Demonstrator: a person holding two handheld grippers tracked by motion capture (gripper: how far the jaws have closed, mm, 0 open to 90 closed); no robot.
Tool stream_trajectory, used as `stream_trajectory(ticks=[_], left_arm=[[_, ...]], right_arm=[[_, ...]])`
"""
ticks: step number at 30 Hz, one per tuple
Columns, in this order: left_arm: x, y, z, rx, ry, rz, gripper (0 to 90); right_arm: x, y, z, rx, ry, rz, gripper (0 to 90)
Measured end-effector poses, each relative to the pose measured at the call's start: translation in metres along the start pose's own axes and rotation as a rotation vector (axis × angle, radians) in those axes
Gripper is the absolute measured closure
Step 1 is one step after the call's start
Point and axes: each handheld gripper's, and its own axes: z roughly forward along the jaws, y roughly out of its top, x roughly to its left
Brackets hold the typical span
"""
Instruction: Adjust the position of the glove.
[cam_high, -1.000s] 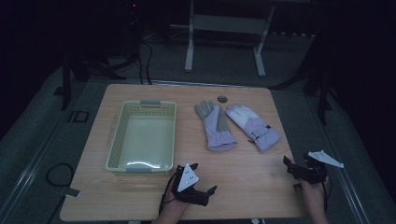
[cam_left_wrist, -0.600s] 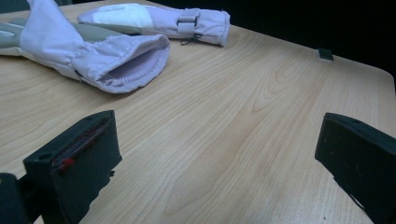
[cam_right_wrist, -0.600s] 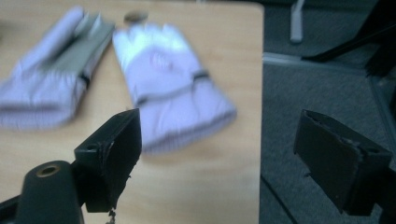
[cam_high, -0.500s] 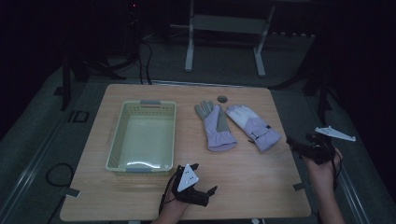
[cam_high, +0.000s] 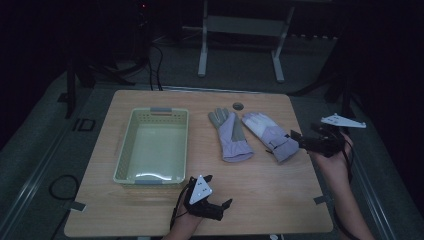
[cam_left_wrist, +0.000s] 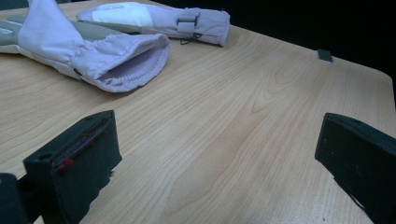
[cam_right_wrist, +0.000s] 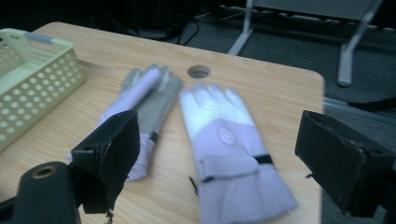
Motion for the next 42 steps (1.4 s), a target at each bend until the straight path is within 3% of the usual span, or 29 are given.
stream_trajectory(ticks=[3, 9, 11, 14, 20, 22, 27, 31, 36, 42], left_arm=[[0.000, 0.000, 0.000, 0.000, -0.001, -0.002, 0.1], [-0.001, 0.000, 0.000, 0.002, -0.004, 0.008, 0.1], [0.000, 0.000, 0.000, 0.004, -0.006, 0.006, 0.1], [0.001, 0.000, 0.000, 0.005, -0.012, -0.003, 0.1], [0.000, 0.000, 0.001, 0.009, -0.013, 0.001, 0.1], [0.000, 0.000, 0.001, 0.009, -0.013, 0.001, 0.1], [-0.001, 0.000, 0.001, 0.008, -0.013, 0.009, 0.1], [-0.001, 0.000, 0.001, 0.008, -0.013, 0.011, 0.1], [-0.001, 0.000, 0.001, 0.009, -0.020, 0.009, 0.1], [-0.002, 0.000, 0.001, 0.009, -0.020, 0.009, 0.1]], right_arm=[[0.016, 0.016, 0.016, -0.003, 0.051, -0.024, 14.8], [0.036, 0.029, 0.040, -0.003, 0.084, -0.025, 14.8], [0.042, 0.032, 0.049, 0.009, 0.092, -0.033, 16.3], [0.052, 0.034, 0.064, 0.040, 0.107, -0.082, 21.9], [0.072, 0.036, 0.098, 0.080, 0.131, -0.077, 27.4], [0.078, 0.035, 0.110, 0.095, 0.126, -0.086, 27.4], [0.089, 0.031, 0.144, 0.119, 0.136, -0.047, 31.6], [0.093, 0.029, 0.160, 0.142, 0.133, -0.040, 32.2], [0.100, 0.022, 0.182, 0.185, 0.102, -0.057, 37.6], [0.098, 0.014, 0.207, 0.229, 0.071, -0.041, 38.2]])
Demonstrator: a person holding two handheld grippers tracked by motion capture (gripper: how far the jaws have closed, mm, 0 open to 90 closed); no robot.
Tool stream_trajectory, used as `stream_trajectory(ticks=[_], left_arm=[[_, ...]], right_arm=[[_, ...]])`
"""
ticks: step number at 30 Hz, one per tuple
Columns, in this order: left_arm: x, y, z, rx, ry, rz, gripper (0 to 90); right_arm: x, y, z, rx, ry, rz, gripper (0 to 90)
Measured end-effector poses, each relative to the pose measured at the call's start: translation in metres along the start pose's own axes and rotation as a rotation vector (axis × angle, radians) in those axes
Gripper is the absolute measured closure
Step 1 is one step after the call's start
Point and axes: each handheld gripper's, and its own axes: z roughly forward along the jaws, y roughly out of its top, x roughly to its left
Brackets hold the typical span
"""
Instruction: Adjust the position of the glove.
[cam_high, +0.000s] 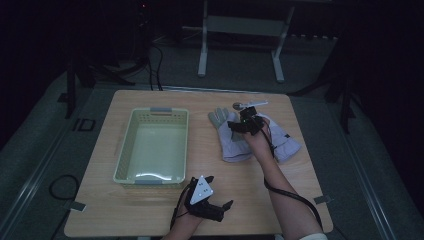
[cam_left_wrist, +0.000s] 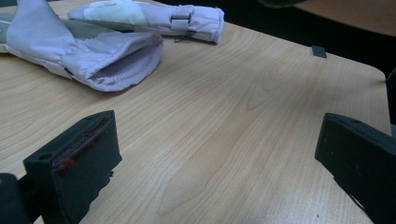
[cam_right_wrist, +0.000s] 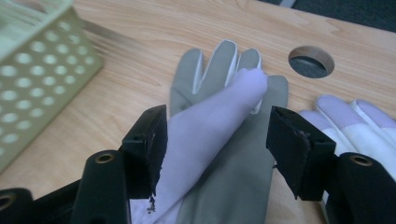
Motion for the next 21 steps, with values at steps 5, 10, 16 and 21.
stream_trajectory(ticks=[5, 10, 16, 21], left_arm=[[-0.002, 0.000, 0.000, 0.006, 0.001, 0.017, 0.2], [-0.001, 0.000, 0.000, 0.006, 0.000, 0.011, 0.1], [-0.004, 0.000, 0.001, 0.011, 0.021, 0.039, 0.2], [-0.003, 0.000, 0.000, 0.012, 0.018, 0.026, 0.2]], right_arm=[[-0.001, 0.000, 0.016, 0.050, -0.029, -0.024, 40.7], [-0.007, -0.005, 0.040, 0.116, -0.030, -0.015, 39.3], [-0.008, -0.015, 0.053, 0.139, 0.053, 0.045, 58.1], [-0.009, -0.021, 0.054, 0.121, 0.096, 0.084, 76.3]])
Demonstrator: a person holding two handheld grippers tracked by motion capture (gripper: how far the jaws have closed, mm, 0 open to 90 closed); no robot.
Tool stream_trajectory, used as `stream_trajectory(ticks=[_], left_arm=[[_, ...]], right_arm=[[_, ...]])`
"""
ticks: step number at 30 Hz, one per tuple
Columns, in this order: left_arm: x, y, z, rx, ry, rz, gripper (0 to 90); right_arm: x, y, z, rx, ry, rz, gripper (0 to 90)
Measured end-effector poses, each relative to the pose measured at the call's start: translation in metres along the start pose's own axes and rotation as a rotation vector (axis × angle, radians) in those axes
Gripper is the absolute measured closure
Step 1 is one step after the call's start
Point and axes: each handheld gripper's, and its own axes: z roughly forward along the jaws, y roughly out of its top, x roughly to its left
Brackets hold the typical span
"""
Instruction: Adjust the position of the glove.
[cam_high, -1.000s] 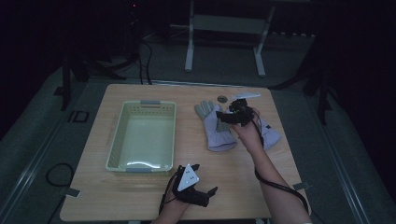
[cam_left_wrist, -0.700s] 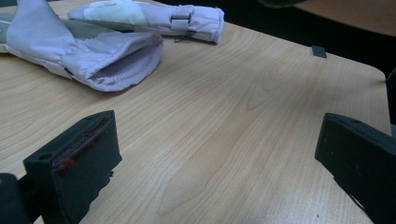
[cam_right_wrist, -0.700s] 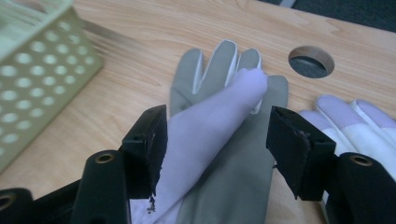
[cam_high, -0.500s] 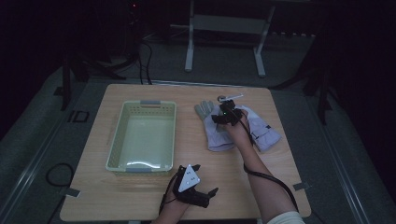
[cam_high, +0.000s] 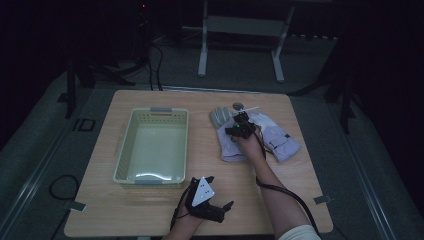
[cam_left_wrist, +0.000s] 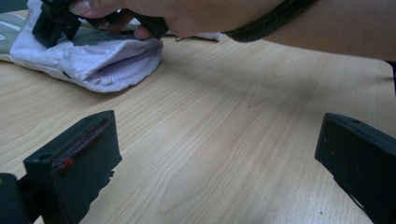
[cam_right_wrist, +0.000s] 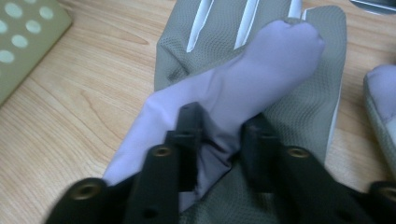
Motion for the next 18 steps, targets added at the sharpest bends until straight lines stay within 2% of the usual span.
stream_trajectory(ticks=[2, 5, 6, 9, 10, 11, 12, 13, 18], left_arm=[[0.000, 0.000, 0.000, 0.000, 0.000, 0.000, 0.1], [0.000, 0.000, 0.000, 0.000, -0.001, -0.003, 0.2], [0.000, 0.000, 0.000, 0.000, -0.001, -0.005, 0.2], [0.001, 0.000, 0.000, -0.002, -0.002, -0.011, 0.2], [0.001, 0.000, 0.000, -0.002, -0.002, -0.011, 0.1], [0.001, 0.000, 0.000, -0.002, -0.002, -0.011, 0.1], [0.001, 0.000, 0.000, -0.002, -0.002, -0.011, 0.2], [0.001, 0.000, 0.000, -0.001, -0.003, -0.011, 0.2], [0.001, 0.000, 0.000, -0.001, 0.000, -0.012, 0.2]], right_arm=[[0.000, -0.001, 0.000, -0.002, 0.009, 0.007, 78.5], [0.005, 0.000, -0.001, -0.007, -0.011, -0.016, 83.1], [0.008, 0.001, -0.004, -0.014, -0.029, -0.038, 84.3], [0.009, 0.001, -0.005, -0.020, -0.028, -0.037, 84.6], [0.010, 0.004, -0.016, -0.039, 0.001, -0.015, 85.0], [0.011, 0.006, -0.020, -0.044, 0.006, -0.018, 85.1], [0.011, 0.006, -0.020, -0.044, 0.006, -0.018, 85.1], [0.012, 0.009, -0.031, -0.064, 0.000, -0.032, 85.2], [0.018, 0.019, -0.063, -0.126, -0.001, -0.031, 85.5]])
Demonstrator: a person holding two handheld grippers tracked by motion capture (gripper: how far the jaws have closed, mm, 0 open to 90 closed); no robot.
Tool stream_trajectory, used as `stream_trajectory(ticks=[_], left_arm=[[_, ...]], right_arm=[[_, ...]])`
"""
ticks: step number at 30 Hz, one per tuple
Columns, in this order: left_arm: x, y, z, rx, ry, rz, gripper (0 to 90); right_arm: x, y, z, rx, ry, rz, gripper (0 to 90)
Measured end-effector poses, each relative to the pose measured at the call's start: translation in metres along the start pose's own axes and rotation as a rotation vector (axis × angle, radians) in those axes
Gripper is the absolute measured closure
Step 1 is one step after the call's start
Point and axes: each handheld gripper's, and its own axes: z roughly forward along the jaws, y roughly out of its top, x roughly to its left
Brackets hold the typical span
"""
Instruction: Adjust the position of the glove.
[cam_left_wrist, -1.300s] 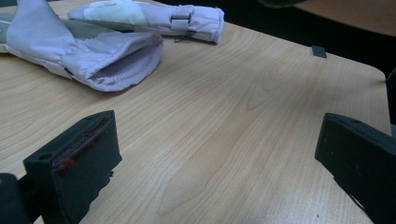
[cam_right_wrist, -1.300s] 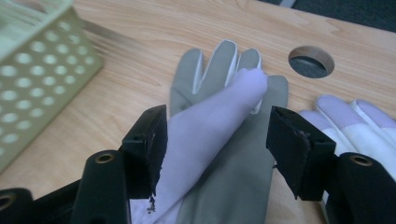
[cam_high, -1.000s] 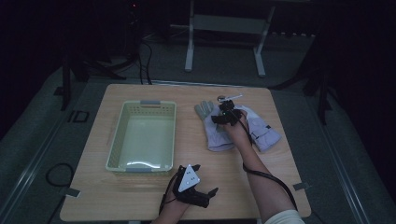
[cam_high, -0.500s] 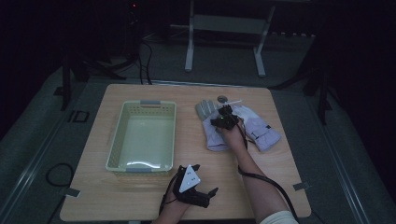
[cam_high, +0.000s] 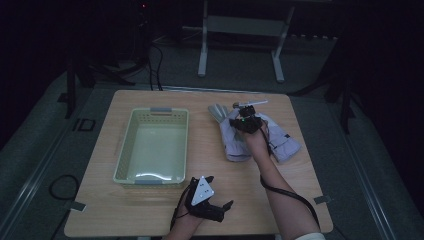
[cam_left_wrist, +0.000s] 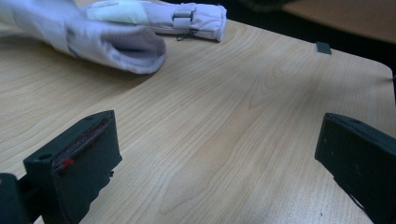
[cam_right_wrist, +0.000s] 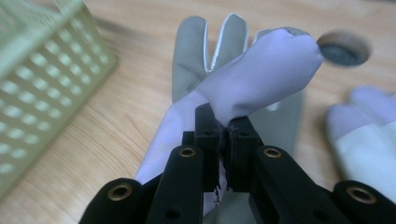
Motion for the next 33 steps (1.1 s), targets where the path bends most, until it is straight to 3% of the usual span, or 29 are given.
stream_trajectory(ticks=[1, 3, 4, 6, 9, 10, 13, 17, 20, 21, 24, 25, 26, 27, 29, 30, 33], left_arm=[[0.000, 0.000, 0.000, 0.000, 0.000, 0.002, 0.2], [0.000, 0.000, 0.000, -0.001, 0.002, 0.001, 0.2], [0.000, 0.000, 0.000, -0.002, 0.003, 0.001, 0.2], [0.000, 0.000, 0.000, -0.003, 0.005, 0.002, 0.2], [0.000, 0.000, 0.000, -0.008, 0.001, 0.009, 0.1], [-0.001, 0.000, 0.000, -0.007, 0.003, 0.011, 0.1], [-0.001, 0.000, 0.000, -0.006, 0.008, 0.011, 0.1], [-0.001, 0.000, 0.000, -0.006, 0.015, 0.015, 0.1], [-0.002, 0.000, 0.000, -0.006, 0.015, 0.019, 0.1], [-0.002, 0.000, 0.000, -0.005, 0.014, 0.023, 0.1], [-0.002, 0.000, 0.000, -0.005, 0.012, 0.018, 0.2], [-0.002, 0.000, 0.000, -0.006, 0.011, 0.016, 0.1], [-0.002, 0.000, 0.000, -0.009, 0.010, 0.014, 0.1], [-0.002, 0.000, -0.001, -0.003, 0.011, 0.018, 0.1], [-0.002, 0.000, 0.000, -0.004, 0.013, 0.021, 0.2], [-0.002, 0.000, 0.000, -0.004, 0.014, 0.021, 0.2], [-0.001, 0.000, 0.000, -0.005, 0.012, 0.016, 0.1]], right_arm=[[0.000, 0.000, 0.000, 0.000, 0.000, 0.000, 85.5], [0.006, 0.009, -0.022, -0.044, 0.001, -0.012, 85.6], [0.006, 0.009, -0.022, -0.044, 0.001, -0.012, 85.6], [0.013, 0.018, -0.047, -0.082, -0.014, -0.017, 85.5], [0.016, 0.020, -0.061, -0.103, -0.029, -0.013, 85.6], [0.019, 0.019, -0.074, -0.117, -0.032, 0.002, 85.5], [0.024, 0.010, -0.089, -0.139, -0.045, 0.043, 85.4], [0.034, -0.008, -0.099, -0.164, -0.090, 0.045, 85.4], [0.037, -0.019, -0.099, -0.158, -0.107, 0.053, 85.4], [0.039, -0.034, -0.095, -0.137, -0.114, 0.073, 85.4], [0.040, -0.047, -0.089, -0.119, -0.123, 0.092, 85.3], [0.041, -0.061, -0.080, -0.089, -0.131, 0.103, 85.3], [0.041, -0.061, -0.080, -0.089, -0.131, 0.103, 85.3], [0.041, -0.071, -0.068, -0.067, -0.131, 0.121, 85.2], [0.041, -0.075, -0.062, -0.053, -0.119, 0.134, 85.1], [0.042, -0.083, -0.048, -0.039, -0.101, 0.141, 84.4], [0.045, -0.093, -0.027, -0.003, -0.112, 0.150, 84.0]])
